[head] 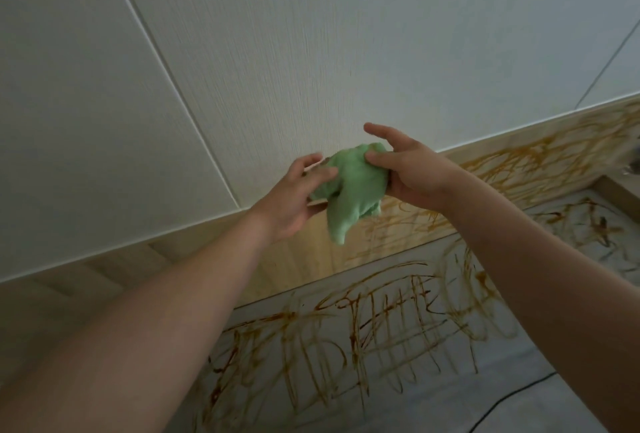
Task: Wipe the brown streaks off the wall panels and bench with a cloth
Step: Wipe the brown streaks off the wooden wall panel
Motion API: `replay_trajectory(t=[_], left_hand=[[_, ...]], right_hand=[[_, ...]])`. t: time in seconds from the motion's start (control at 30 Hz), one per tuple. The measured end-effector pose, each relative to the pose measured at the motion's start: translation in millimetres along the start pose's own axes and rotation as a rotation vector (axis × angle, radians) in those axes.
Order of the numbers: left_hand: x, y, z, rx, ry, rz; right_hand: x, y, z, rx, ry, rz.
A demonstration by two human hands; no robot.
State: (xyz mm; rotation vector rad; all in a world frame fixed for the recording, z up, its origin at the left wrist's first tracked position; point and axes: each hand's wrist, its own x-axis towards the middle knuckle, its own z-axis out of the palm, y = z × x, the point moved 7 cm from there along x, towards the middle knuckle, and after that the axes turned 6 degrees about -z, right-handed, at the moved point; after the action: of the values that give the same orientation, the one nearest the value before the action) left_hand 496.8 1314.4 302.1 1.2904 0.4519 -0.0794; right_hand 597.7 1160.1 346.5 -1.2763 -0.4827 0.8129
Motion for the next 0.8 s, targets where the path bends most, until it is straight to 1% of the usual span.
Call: replay_trajectory(t=[0.07,0.13,0.2,0.23,0.3,0.33,0.4,0.47,0.53,0.57,0.6,0.63,0.67,0.7,0.73,0.8], left_hand=[[-1,11,4,0.258,0.007,0.018],[2,20,10,0.538,0.054,0.032],[6,33,9,0.732,0.129,0.076],[8,41,9,0.785,0.164,0.104],[13,53,3,0.811,0.202,0.142],[14,59,1,0.809,0.200,0.157],[14,68,1,0.749,0.180,0.164],[16,73,2,0.567,0.129,0.145],[15,73,8,0.392,0.056,0.105],[18,74,13,0.416,0.035,0.123],[18,77,17,0.558,0.051,0.195],[16,81,24,0.750,0.073,0.300],[18,83,31,0.920,0.078,0.400],[18,82,39,1.015,0.061,0.468],[20,82,45,1.045,0.037,0.496],[22,80,58,1.112,-0.033,0.558]], right_hand=[[-1,2,-4,-0.009,0.002,0.006],[-3,3,-11,-0.054,0.025,0.010],[-4,4,-18,-0.213,0.058,0.010],[-5,3,-24,-0.354,0.092,0.003],[-6,0,-37,-0.603,0.163,-0.003],[-7,-1,-42,-0.662,0.178,-0.009],[-5,-1,-48,-0.701,0.178,-0.029],[-3,-2,-51,-0.640,0.140,-0.065],[-1,-2,-45,-0.443,0.020,-0.126],[0,0,-43,-0.326,-0.054,-0.143],[-1,2,-36,-0.209,-0.138,-0.133],[-2,5,-29,-0.100,-0.210,-0.098],[-2,8,-25,0.007,-0.258,-0.058],[-3,11,-20,0.083,-0.293,-0.010],[-1,16,-16,0.133,-0.328,0.031],[4,30,-9,0.153,-0.410,0.113]])
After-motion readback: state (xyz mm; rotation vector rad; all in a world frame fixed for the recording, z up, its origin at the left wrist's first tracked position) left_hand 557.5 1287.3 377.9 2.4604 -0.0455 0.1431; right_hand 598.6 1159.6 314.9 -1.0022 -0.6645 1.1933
